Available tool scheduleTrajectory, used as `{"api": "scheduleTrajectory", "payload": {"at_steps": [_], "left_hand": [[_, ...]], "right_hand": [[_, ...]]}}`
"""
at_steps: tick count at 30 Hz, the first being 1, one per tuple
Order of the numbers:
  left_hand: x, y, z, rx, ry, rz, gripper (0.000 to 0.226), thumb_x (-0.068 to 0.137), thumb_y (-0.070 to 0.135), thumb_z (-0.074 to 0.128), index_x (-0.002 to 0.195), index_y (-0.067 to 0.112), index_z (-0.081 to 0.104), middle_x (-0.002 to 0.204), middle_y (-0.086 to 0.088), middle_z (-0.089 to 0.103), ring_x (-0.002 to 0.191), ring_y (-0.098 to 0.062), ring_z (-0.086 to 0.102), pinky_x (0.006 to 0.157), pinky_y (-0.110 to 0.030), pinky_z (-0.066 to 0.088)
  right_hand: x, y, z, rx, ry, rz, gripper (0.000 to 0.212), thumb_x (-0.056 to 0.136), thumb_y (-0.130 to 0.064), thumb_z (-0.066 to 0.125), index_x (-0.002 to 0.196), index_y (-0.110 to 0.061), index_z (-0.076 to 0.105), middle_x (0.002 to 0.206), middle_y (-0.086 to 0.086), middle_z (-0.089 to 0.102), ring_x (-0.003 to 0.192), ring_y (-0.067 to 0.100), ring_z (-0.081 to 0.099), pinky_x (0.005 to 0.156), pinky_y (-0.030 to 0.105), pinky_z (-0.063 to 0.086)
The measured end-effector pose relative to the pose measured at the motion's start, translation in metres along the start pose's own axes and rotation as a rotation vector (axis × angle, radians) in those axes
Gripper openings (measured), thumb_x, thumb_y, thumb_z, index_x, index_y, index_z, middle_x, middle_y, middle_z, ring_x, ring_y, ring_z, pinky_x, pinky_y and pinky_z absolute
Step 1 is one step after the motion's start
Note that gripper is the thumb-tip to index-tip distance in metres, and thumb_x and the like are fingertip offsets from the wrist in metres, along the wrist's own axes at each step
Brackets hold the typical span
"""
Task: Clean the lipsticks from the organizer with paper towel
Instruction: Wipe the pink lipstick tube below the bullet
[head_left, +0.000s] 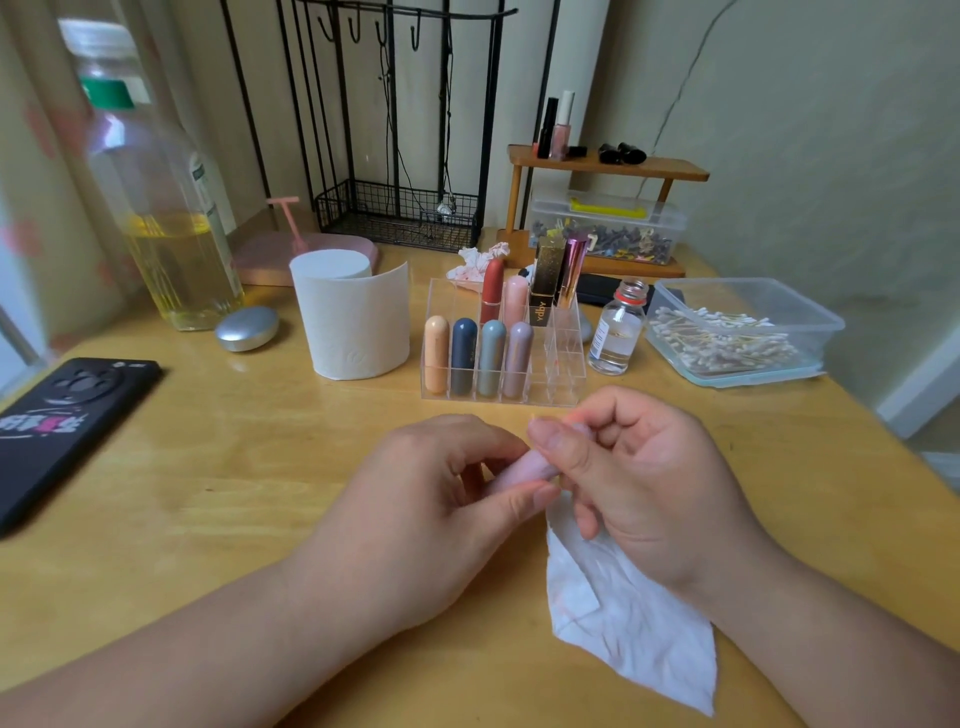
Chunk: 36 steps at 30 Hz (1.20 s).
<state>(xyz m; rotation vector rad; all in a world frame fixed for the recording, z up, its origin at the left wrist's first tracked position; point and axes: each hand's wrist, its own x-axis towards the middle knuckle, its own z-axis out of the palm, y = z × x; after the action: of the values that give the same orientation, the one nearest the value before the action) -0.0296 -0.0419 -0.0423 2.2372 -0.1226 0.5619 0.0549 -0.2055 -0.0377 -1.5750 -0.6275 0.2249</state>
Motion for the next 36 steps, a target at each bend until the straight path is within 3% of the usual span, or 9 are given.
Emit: {"api": "scheduleTrajectory", "payload": {"at_steps": [3, 5, 9, 12, 15, 19, 24, 33, 36], "left_hand": [[0.002, -0.003, 0.002, -0.136, 0.03, -0.089, 0.012, 0.083, 0.043, 0.073, 0.091, 0.034, 0.076, 0.08, 0.013, 0.068, 0.067, -0.007, 0.058, 0.061, -0.013, 0.043], [0.003, -0.006, 0.003, -0.209, 0.035, -0.139, 0.014, 0.081, 0.044, 0.076, 0.091, 0.035, 0.076, 0.081, 0.008, 0.071, 0.067, -0.008, 0.061, 0.064, -0.026, 0.05], [0.005, -0.007, 0.008, -0.304, -0.039, -0.194, 0.02, 0.081, 0.034, 0.08, 0.1, 0.037, 0.074, 0.079, 0.001, 0.073, 0.073, -0.023, 0.069, 0.072, -0.048, 0.057], [0.006, -0.007, 0.012, -0.316, -0.023, -0.203, 0.037, 0.08, 0.029, 0.081, 0.114, 0.033, 0.068, 0.09, 0.008, 0.072, 0.074, -0.019, 0.069, 0.075, -0.045, 0.057], [0.008, -0.01, 0.011, -0.309, 0.007, -0.232, 0.034, 0.081, 0.031, 0.077, 0.113, 0.032, 0.065, 0.096, 0.011, 0.068, 0.075, -0.017, 0.067, 0.076, -0.044, 0.057], [0.008, -0.011, 0.006, -0.245, -0.017, -0.224, 0.017, 0.085, 0.023, 0.076, 0.099, 0.031, 0.069, 0.09, 0.014, 0.069, 0.076, -0.008, 0.063, 0.073, -0.029, 0.054], [0.007, -0.008, 0.007, -0.239, -0.07, -0.198, 0.011, 0.087, 0.023, 0.074, 0.094, 0.029, 0.071, 0.083, 0.015, 0.069, 0.072, -0.005, 0.059, 0.067, -0.017, 0.048], [0.004, -0.006, 0.009, -0.255, -0.119, -0.177, 0.008, 0.087, 0.022, 0.073, 0.092, 0.028, 0.072, 0.082, 0.011, 0.069, 0.069, -0.001, 0.058, 0.065, -0.015, 0.046], [0.005, -0.007, 0.009, -0.253, -0.116, -0.182, 0.006, 0.088, 0.022, 0.073, 0.09, 0.027, 0.072, 0.081, 0.011, 0.07, 0.069, -0.003, 0.058, 0.065, -0.017, 0.047]], "right_hand": [[-0.001, 0.0, 0.003, 0.059, -0.098, -0.043, 0.014, 0.078, -0.014, 0.081, 0.083, -0.011, 0.069, 0.07, 0.012, 0.065, 0.051, 0.019, 0.058, 0.05, 0.031, 0.05], [0.001, 0.002, 0.001, 0.047, -0.116, -0.078, 0.007, 0.084, -0.004, 0.075, 0.085, -0.007, 0.069, 0.07, 0.004, 0.067, 0.06, 0.015, 0.062, 0.057, 0.027, 0.052], [0.004, 0.005, -0.001, 0.034, -0.098, -0.127, 0.013, 0.088, 0.005, 0.067, 0.084, -0.007, 0.069, 0.072, -0.002, 0.069, 0.068, 0.007, 0.064, 0.064, 0.016, 0.049], [0.009, 0.0, -0.005, -0.025, -0.015, -0.18, 0.013, 0.087, 0.007, 0.067, 0.087, -0.006, 0.066, 0.073, -0.001, 0.072, 0.069, 0.01, 0.065, 0.064, 0.019, 0.05], [0.022, -0.002, -0.017, -0.091, 0.143, -0.257, 0.026, 0.088, 0.007, 0.066, 0.107, -0.007, 0.055, 0.077, 0.008, 0.074, 0.074, 0.025, 0.067, 0.07, 0.036, 0.053], [0.04, 0.005, -0.027, -0.297, 0.327, -0.3, 0.037, 0.09, 0.0, 0.065, 0.117, -0.022, 0.054, 0.081, 0.001, 0.074, 0.077, 0.027, 0.065, 0.065, 0.025, 0.054], [0.05, 0.021, -0.03, -0.573, 0.355, -0.421, 0.035, 0.09, -0.002, 0.065, 0.119, -0.021, 0.058, 0.089, -0.007, 0.068, 0.077, 0.024, 0.061, 0.075, 0.043, 0.053], [0.062, 0.021, -0.026, -0.768, 0.309, -0.442, 0.023, 0.087, -0.003, 0.063, 0.102, -0.022, 0.063, 0.086, -0.01, 0.066, 0.07, 0.013, 0.053, 0.074, 0.034, 0.05], [0.063, 0.028, -0.028, -0.89, 0.298, -0.371, 0.032, 0.089, -0.011, 0.063, 0.116, -0.026, 0.066, 0.098, -0.008, 0.066, 0.089, 0.017, 0.056, 0.084, 0.036, 0.05]]}}
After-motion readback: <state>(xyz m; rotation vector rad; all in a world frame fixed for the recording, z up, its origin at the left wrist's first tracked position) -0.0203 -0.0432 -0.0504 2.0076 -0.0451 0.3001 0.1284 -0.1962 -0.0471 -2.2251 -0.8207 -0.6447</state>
